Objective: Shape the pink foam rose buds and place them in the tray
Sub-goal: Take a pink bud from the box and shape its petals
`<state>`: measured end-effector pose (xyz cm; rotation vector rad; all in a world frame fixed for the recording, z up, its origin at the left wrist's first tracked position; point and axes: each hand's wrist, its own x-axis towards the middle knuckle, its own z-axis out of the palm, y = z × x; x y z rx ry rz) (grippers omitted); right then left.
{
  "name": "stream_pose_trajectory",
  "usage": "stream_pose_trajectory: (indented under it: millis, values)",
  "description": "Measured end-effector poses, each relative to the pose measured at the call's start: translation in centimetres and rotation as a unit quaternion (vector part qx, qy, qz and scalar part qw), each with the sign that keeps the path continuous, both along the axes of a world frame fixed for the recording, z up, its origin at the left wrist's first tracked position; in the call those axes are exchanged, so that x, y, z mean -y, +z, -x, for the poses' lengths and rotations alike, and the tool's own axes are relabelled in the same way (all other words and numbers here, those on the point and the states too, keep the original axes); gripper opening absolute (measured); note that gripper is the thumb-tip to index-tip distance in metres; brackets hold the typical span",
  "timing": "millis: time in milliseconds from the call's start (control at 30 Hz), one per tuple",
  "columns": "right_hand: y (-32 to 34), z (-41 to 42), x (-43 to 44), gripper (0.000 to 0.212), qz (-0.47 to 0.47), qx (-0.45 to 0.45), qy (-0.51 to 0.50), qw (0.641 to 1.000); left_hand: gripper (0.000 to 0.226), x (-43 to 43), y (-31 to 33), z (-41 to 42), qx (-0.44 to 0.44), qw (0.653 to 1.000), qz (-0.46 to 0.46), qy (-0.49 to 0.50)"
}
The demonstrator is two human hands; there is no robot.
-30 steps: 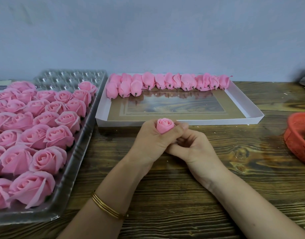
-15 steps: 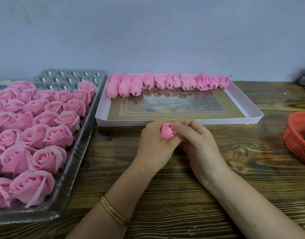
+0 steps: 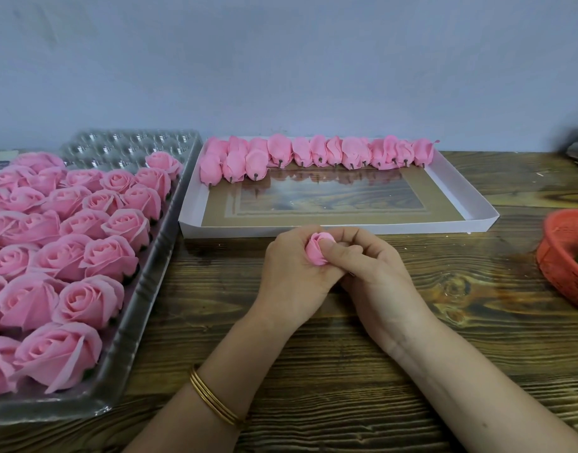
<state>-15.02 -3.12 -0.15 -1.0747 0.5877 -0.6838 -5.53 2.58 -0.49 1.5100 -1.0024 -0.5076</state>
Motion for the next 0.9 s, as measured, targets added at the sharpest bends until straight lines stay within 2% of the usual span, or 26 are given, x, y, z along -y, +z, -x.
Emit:
stream_pose_trajectory:
  millis: [67, 167, 267, 367, 467, 533, 600, 767, 833, 900]
  values:
    - [0.1, 0.1, 0.0, 0.034, -0.010, 0.009, 0.007, 1.000, 0.015, 0.0, -0.1, 0.0, 0.004, 1.000, 0.004, 0.005]
    - [0.1, 0.2, 0.1, 0.038, -0.014, 0.013, 0.017, 1.000, 0.022, 0.0, -0.2, -0.1, 0.006, 1.000, 0.012, 0.006]
    - [0.0, 0.1, 0.0, 0.044, -0.010, 0.018, 0.018, 1.000, 0.020, 0.2, -0.2, -0.1, -0.016, 1.000, 0.017, 0.003]
    - [0.2, -0.2, 0.1, 0.046, -0.030, 0.045, 0.003, 0.999, 0.016, 0.3, -0.1, -0.2, -0.102, 0.994, 0.043, 0.003]
    - [0.0, -0.2, 0.3, 0.028, -0.033, 0.043, -0.016, 0.998, 0.016, 0.3, 0.1, -0.4, -0.198, 0.979, 0.043, -0.012]
    - [-0.2, -0.1, 0.3, 0.019, -0.005, 0.036, -0.010, 0.999, 0.028, 0.4, 0.1, -0.7, -0.255, 0.966, 0.044, -0.016]
    - [-0.5, -0.2, 0.0, 0.024, 0.042, 0.030, -0.003, 0.999, 0.033, 0.5, -0.1, -0.8, -0.274, 0.961, 0.042, -0.006]
    - [-0.5, -0.2, -0.6, 0.034, 0.146, -0.020, -0.018, 0.989, 0.026, 0.8, -0.2, -0.7, -0.280, 0.959, 0.052, 0.011]
    - [-0.4, -0.2, -0.8, 0.039, 0.156, -0.024, -0.019, 0.987, 0.015, 0.7, -0.1, -0.7, -0.284, 0.957, 0.058, 0.010]
    - [-0.3, -0.2, -0.9, 0.041, 0.155, -0.022, -0.025, 0.987, 0.013, 0.7, 0.1, -0.7, -0.287, 0.956, 0.056, 0.012]
